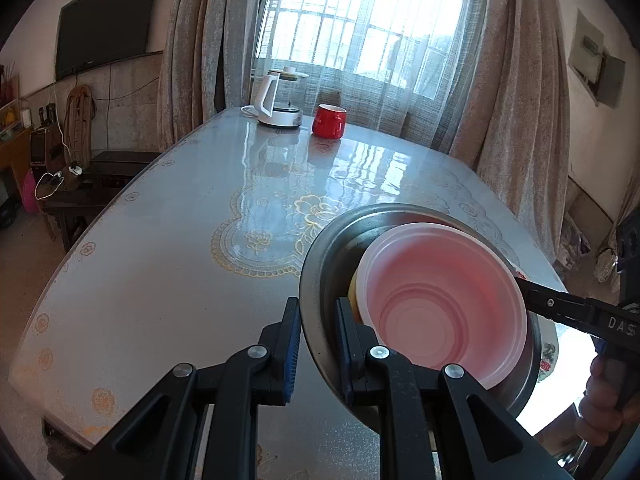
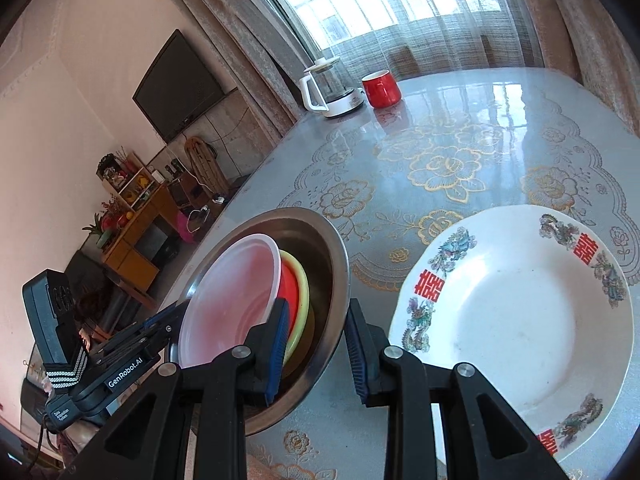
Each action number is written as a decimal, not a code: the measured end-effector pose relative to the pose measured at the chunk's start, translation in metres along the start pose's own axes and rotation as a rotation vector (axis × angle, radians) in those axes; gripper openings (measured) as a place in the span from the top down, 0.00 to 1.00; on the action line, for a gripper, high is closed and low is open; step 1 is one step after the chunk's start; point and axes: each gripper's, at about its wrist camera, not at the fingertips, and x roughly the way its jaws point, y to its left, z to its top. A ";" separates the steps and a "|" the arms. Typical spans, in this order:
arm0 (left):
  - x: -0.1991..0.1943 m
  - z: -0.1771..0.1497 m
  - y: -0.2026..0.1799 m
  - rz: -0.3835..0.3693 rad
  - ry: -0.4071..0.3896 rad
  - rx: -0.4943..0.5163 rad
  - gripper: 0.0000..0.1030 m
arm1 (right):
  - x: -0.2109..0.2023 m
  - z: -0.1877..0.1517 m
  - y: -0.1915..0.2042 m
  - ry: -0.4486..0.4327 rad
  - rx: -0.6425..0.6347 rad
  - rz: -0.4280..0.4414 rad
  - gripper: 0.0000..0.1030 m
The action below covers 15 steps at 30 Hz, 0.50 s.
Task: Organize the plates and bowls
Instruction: 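Carry the steel basin with nested bowls toward the plate stack, then lower the steel basin onto the large white plate of the stack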
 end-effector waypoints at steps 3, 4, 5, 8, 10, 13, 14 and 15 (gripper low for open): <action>0.006 0.006 -0.023 -0.031 0.005 0.039 0.84 | -0.018 0.002 -0.014 -0.040 0.026 -0.026 0.72; 0.008 0.008 -0.030 -0.044 0.008 0.051 0.84 | -0.024 0.003 -0.018 -0.054 0.035 -0.035 0.71; 0.010 0.011 -0.039 -0.057 0.011 0.063 0.84 | -0.030 0.004 -0.023 -0.068 0.044 -0.047 0.70; 0.017 0.017 -0.062 -0.093 0.016 0.102 0.84 | -0.047 0.005 -0.038 -0.106 0.081 -0.083 0.70; 0.022 0.020 -0.076 -0.117 0.026 0.120 0.84 | -0.056 0.005 -0.049 -0.126 0.105 -0.107 0.70; 0.031 0.024 -0.097 -0.147 0.041 0.146 0.84 | -0.068 0.003 -0.066 -0.146 0.145 -0.132 0.70; 0.034 0.026 -0.103 -0.157 0.046 0.155 0.84 | -0.070 0.003 -0.072 -0.151 0.156 -0.144 0.70; 0.037 0.026 -0.109 -0.167 0.051 0.164 0.84 | -0.073 0.002 -0.077 -0.155 0.165 -0.157 0.70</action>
